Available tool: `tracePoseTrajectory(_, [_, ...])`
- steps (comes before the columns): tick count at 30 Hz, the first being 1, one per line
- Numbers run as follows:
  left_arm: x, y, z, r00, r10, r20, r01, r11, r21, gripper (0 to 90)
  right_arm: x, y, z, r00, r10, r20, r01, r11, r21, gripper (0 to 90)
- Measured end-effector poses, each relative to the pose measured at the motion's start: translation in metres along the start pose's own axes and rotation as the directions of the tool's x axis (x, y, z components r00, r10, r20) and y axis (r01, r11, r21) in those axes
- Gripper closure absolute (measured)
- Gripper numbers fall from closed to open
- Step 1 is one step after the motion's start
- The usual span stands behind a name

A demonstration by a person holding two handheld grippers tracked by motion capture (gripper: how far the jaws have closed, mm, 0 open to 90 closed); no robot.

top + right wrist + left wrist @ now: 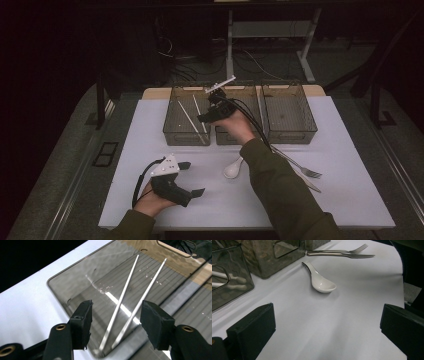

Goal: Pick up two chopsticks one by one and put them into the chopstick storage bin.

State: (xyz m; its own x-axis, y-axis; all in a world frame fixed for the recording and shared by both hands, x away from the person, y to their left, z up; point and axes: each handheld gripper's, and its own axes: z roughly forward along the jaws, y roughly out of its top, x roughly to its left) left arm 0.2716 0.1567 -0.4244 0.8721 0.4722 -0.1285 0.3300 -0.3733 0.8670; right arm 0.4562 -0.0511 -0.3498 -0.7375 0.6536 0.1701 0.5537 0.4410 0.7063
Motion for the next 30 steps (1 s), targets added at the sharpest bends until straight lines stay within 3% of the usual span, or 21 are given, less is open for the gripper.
tracePoseTrajectory(12, [0.000, -0.001, -0.001, 1.0000, 0.005, -0.007, -0.005, 0.9998, 0.017, 0.0, -0.001, -0.037, -0.048, 0.9992, -0.017, -0.038, 0.015, 0.998, -0.065, 39.1])
tracePoseTrajectory(19, [0.000, -0.003, -0.002, 0.9999, -0.007, -0.013, 0.007, 0.9998, 0.017, 0.0, 0.001, -0.055, -0.067, 0.9979, -0.041, -0.051, 0.037, 0.996, -0.078, 38.7])
tracePoseTrajectory(30, [0.001, -0.004, -0.003, 0.9998, -0.008, -0.020, 0.008, 0.9998, 0.018, 0.0, -0.004, -0.085, -0.094, 0.9970, -0.039, -0.067, 0.032, 0.994, -0.105, 37.8])
